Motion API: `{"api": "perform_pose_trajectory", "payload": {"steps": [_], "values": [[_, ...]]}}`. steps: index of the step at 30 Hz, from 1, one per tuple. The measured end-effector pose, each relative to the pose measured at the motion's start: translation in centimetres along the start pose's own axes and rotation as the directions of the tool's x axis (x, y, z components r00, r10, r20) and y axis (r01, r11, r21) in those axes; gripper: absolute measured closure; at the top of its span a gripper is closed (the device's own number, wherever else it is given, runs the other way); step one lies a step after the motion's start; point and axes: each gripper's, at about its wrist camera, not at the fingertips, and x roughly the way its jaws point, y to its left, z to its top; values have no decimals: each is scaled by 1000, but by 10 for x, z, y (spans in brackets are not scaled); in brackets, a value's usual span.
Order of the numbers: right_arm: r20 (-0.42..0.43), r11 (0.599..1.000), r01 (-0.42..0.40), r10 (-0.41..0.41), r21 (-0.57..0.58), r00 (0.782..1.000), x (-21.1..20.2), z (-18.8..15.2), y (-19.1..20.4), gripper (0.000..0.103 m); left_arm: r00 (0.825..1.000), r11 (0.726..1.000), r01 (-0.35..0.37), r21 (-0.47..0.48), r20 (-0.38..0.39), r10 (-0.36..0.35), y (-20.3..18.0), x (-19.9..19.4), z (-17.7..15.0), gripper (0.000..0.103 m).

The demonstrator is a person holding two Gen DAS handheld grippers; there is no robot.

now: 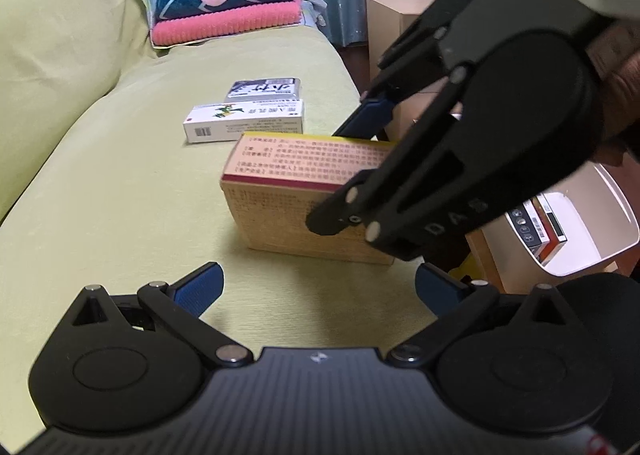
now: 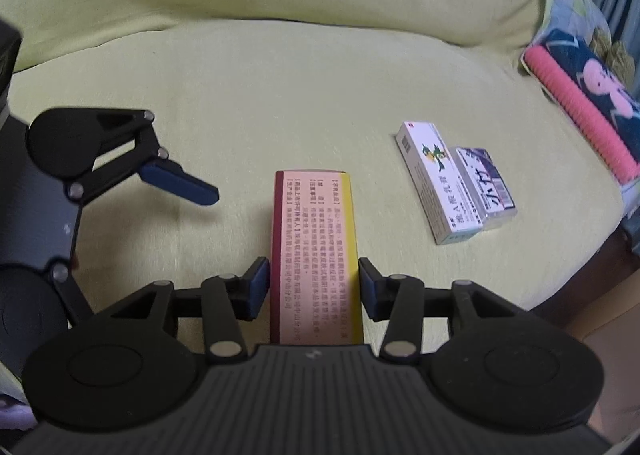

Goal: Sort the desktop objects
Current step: 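Carry the tan-pink box with the right tool to the white basin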

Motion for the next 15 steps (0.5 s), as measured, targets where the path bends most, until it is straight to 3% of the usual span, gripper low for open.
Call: {"api": "perform_pose_trajectory", "payload": {"steps": [6,15], "values": [[-8,1000,-8,8,6,1000,8,1,0,63,1000,1000,10,11,-7,-10,-2,7,3,0],[69,988,-17,7,154,998,-13,-5,-19,64,999,998,20,57,29,-22,-13,9,27,0]]}}
